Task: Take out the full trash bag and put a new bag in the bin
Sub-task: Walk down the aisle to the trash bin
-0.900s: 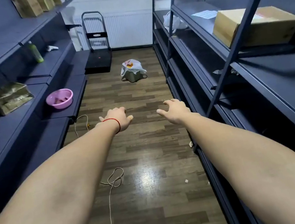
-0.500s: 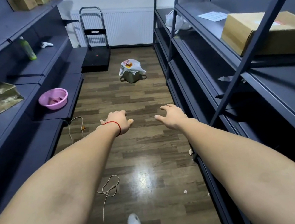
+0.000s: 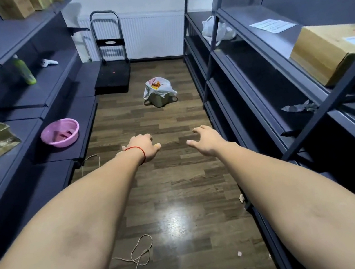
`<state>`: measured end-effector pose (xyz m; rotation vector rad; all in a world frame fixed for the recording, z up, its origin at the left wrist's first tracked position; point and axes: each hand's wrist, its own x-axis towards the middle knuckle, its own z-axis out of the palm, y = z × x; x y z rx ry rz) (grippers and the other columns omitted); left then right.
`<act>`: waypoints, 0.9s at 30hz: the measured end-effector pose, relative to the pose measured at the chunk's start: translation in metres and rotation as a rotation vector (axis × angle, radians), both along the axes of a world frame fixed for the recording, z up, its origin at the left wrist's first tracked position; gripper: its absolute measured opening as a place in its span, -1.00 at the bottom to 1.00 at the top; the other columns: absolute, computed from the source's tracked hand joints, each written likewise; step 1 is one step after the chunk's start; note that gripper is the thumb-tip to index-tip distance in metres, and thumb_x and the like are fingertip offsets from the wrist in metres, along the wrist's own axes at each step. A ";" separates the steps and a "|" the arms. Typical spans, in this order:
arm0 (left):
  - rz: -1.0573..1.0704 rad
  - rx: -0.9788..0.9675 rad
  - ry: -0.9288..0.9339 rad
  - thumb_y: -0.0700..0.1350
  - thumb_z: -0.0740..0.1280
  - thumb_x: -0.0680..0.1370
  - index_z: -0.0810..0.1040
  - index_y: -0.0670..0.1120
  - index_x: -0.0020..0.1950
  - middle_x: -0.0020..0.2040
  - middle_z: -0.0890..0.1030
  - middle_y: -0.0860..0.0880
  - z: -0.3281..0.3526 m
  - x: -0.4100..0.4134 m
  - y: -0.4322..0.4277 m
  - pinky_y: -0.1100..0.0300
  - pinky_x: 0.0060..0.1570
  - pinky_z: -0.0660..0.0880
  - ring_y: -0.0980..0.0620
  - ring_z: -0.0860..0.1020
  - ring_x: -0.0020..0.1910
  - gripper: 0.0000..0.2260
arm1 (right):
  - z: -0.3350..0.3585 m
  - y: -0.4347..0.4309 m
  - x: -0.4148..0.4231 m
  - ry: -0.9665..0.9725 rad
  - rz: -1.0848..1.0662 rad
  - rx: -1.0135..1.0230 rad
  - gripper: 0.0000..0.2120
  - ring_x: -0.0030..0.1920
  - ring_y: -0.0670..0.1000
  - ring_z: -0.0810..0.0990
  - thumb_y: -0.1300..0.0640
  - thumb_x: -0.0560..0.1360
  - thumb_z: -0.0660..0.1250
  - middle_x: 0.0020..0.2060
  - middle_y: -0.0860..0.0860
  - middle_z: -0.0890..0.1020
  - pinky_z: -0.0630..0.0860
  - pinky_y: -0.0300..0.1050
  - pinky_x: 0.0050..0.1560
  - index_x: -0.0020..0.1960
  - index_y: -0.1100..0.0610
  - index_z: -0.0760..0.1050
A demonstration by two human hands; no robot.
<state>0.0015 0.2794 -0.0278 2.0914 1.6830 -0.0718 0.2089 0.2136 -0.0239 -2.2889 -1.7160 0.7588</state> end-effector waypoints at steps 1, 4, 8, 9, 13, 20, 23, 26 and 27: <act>-0.012 0.002 0.002 0.17 0.21 0.56 0.40 -0.09 0.39 0.37 0.45 -0.18 -0.003 0.001 0.012 -0.23 0.35 0.32 -0.21 0.35 0.39 -0.51 | -0.001 0.010 0.002 -0.001 -0.004 -0.007 -0.39 0.52 0.17 0.17 -0.20 0.55 0.23 0.56 0.06 0.14 0.20 0.17 0.47 0.51 0.04 0.23; -0.026 0.005 -0.007 0.17 0.21 0.55 0.41 -0.11 0.38 0.35 0.46 -0.21 -0.010 0.008 0.046 -0.20 0.34 0.34 -0.22 0.37 0.37 -0.50 | -0.004 0.040 0.008 -0.013 -0.002 -0.020 -0.40 0.51 0.16 0.16 -0.19 0.55 0.22 0.56 0.05 0.14 0.20 0.16 0.47 0.51 0.04 0.23; -0.027 -0.008 -0.001 0.16 0.21 0.56 0.39 -0.10 0.40 0.36 0.45 -0.20 -0.015 0.027 0.089 -0.20 0.34 0.33 -0.21 0.36 0.38 -0.50 | -0.011 0.089 0.023 -0.020 0.015 -0.010 -0.40 0.50 0.18 0.19 -0.18 0.56 0.22 0.55 0.06 0.17 0.22 0.16 0.46 0.51 0.05 0.23; -0.028 -0.014 -0.002 0.16 0.21 0.56 0.38 -0.10 0.40 0.37 0.44 -0.19 -0.017 0.032 0.101 -0.20 0.35 0.33 -0.20 0.35 0.38 -0.50 | -0.014 0.103 0.028 -0.017 0.014 -0.011 -0.40 0.50 0.18 0.19 -0.18 0.55 0.22 0.55 0.06 0.17 0.22 0.16 0.46 0.50 0.05 0.24; -0.019 -0.025 0.007 0.14 0.20 0.57 0.36 -0.09 0.42 0.39 0.42 -0.16 -0.023 0.055 0.152 -0.20 0.35 0.32 -0.19 0.33 0.40 -0.51 | -0.027 0.158 0.052 -0.015 0.025 -0.025 -0.40 0.51 0.19 0.17 -0.18 0.55 0.23 0.55 0.07 0.16 0.20 0.17 0.47 0.50 0.04 0.24; -0.015 -0.015 0.035 0.15 0.21 0.56 0.38 -0.08 0.40 0.37 0.45 -0.16 -0.019 0.109 0.250 -0.18 0.33 0.35 -0.20 0.37 0.37 -0.52 | -0.033 0.253 0.105 0.006 0.047 -0.024 -0.39 0.52 0.18 0.14 -0.16 0.55 0.23 0.56 0.06 0.14 0.18 0.13 0.49 0.53 -0.01 0.17; -0.008 0.000 0.022 0.15 0.21 0.56 0.38 -0.09 0.40 0.36 0.46 -0.17 -0.021 0.126 0.289 -0.16 0.33 0.36 -0.20 0.38 0.36 -0.51 | -0.032 0.292 0.124 -0.016 0.056 -0.005 -0.36 0.51 0.19 0.18 -0.17 0.54 0.24 0.55 0.07 0.18 0.20 0.13 0.48 0.54 0.00 0.14; -0.002 -0.007 0.024 0.15 0.22 0.56 0.39 -0.10 0.39 0.36 0.46 -0.18 -0.024 0.140 0.322 -0.15 0.33 0.36 -0.21 0.39 0.36 -0.51 | -0.031 0.327 0.136 -0.025 0.079 0.002 -0.35 0.51 0.18 0.18 -0.16 0.54 0.25 0.54 0.08 0.21 0.21 0.12 0.48 0.54 0.02 0.14; 0.003 -0.014 0.019 0.15 0.22 0.55 0.39 -0.10 0.39 0.35 0.47 -0.18 -0.026 0.144 0.331 -0.15 0.33 0.37 -0.21 0.39 0.36 -0.51 | -0.031 0.335 0.139 -0.026 0.084 -0.004 -0.35 0.51 0.17 0.18 -0.16 0.54 0.25 0.54 0.08 0.20 0.20 0.12 0.48 0.54 0.02 0.14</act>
